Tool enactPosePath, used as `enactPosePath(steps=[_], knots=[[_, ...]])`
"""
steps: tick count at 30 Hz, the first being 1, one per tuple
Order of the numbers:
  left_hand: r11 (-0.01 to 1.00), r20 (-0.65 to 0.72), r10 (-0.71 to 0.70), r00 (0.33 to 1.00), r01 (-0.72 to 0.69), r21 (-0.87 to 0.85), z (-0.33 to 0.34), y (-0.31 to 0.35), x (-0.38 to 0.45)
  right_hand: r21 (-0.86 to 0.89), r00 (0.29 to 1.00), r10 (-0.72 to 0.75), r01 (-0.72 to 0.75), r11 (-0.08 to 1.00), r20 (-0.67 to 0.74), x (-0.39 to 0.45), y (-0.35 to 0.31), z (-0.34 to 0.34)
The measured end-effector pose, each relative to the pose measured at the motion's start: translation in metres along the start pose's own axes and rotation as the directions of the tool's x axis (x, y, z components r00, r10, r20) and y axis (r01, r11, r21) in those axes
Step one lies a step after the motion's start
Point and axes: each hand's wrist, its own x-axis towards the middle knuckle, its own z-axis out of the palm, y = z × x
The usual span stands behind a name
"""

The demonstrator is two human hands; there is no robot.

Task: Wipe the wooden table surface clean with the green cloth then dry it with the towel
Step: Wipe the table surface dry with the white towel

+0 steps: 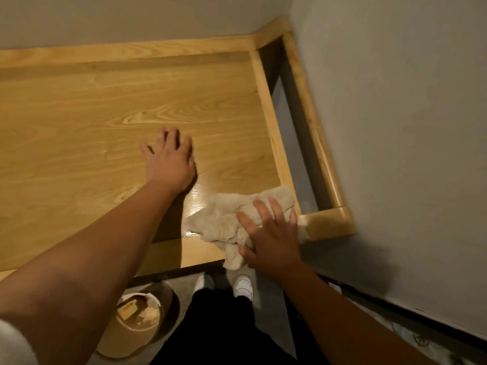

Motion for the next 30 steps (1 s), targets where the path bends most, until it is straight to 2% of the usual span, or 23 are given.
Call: enactPosePath(steps=[3,6,9,11,16,20,23,30], knots=[[0.986,0.08,0.167,0.983,-0.164,-0.036,0.009,0.051,0.0,0.008,0.999,0.042,-0.041,0.999,-0.022,-0.011,0.012,-0.003],[0.992,0.075,0.126,0.989,-0.126,-0.006,0.023,0.073,0.001,-0.029,0.988,0.149,-0.15,0.988,-0.032,-0.017,0.032,-0.005],[0.993,0.057,0.114,0.992,-0.113,-0.027,0.026,0.068,0.001,-0.061,0.986,0.167,-0.169,0.984,-0.025,-0.015,0.04,-0.003],[0.993,0.046,0.117,0.992,-0.116,-0.027,0.026,0.069,0.002,-0.083,0.973,0.231,-0.23,0.97,0.005,-0.004,0.033,-0.003],[0.992,0.055,0.121,0.991,-0.118,-0.052,0.023,0.068,0.001,-0.037,0.931,0.365,-0.365,0.93,0.0,0.043,0.028,-0.008],[0.992,0.063,0.128,0.99,-0.128,-0.014,0.025,0.067,0.001,0.059,0.926,0.377,-0.378,0.924,0.03,0.099,0.044,-0.014],[0.991,0.097,0.131,0.987,-0.13,-0.009,0.024,0.07,0.002,0.049,0.925,0.372,-0.376,0.925,0.082,0.152,0.06,-0.014],[0.995,0.093,0.103,0.99,-0.101,-0.024,0.025,0.072,0.004,0.089,0.951,0.308,-0.307,0.947,0.001,0.273,0.087,-0.023]])
